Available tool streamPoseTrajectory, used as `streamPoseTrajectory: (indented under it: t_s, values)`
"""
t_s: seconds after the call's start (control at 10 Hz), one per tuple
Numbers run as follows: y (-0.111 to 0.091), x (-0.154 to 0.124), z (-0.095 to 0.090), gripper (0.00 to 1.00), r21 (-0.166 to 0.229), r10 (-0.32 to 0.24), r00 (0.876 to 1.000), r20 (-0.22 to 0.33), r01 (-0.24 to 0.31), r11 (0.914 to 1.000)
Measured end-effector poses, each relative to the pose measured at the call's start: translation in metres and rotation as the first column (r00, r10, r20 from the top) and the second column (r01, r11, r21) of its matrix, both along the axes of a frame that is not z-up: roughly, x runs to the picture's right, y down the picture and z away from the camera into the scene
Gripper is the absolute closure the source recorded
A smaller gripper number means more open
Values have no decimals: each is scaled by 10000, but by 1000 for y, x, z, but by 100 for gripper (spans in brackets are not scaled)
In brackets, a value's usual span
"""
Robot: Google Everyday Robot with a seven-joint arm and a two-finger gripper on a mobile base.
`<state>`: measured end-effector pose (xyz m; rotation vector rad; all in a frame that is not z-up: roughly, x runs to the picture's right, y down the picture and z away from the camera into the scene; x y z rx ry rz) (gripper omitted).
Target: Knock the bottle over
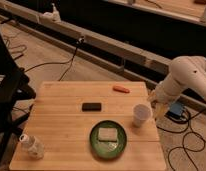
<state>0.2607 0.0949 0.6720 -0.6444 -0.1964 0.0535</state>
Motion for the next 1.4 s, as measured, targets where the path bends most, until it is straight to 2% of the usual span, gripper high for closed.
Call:
streamPoseTrajectory:
  t_s: [0.2,0.4,0.5,0.7,0.8,0.9,1.1,1.2,1.3,1.4]
  values:
    - [-4,7,1,78,-34,-123,9999,-78,123,9999]
    - [-4,4,4,95,-300,-303,9995,86,305,9991]
    - [0,-9,7,100,-549,-365,9984,428,388,9977]
    - [19,-45,8,100,-1102,-395,9897,1374,549,9924]
    - [23,-54,8,100,-1213,-414,9861,1610,614,9907]
    - [39,-95,1,100,-1586,-518,9641,2606,957,9827]
    - [55,-148,-15,100,-1787,-829,9194,3844,1622,9704]
    - [61,-174,-29,100,-1679,-1168,8848,4510,2127,9626]
    - [65,-196,-43,100,-1456,-1576,8448,5113,2659,9529]
    - [66,-199,-46,100,-1411,-1648,8374,5212,2750,9510]
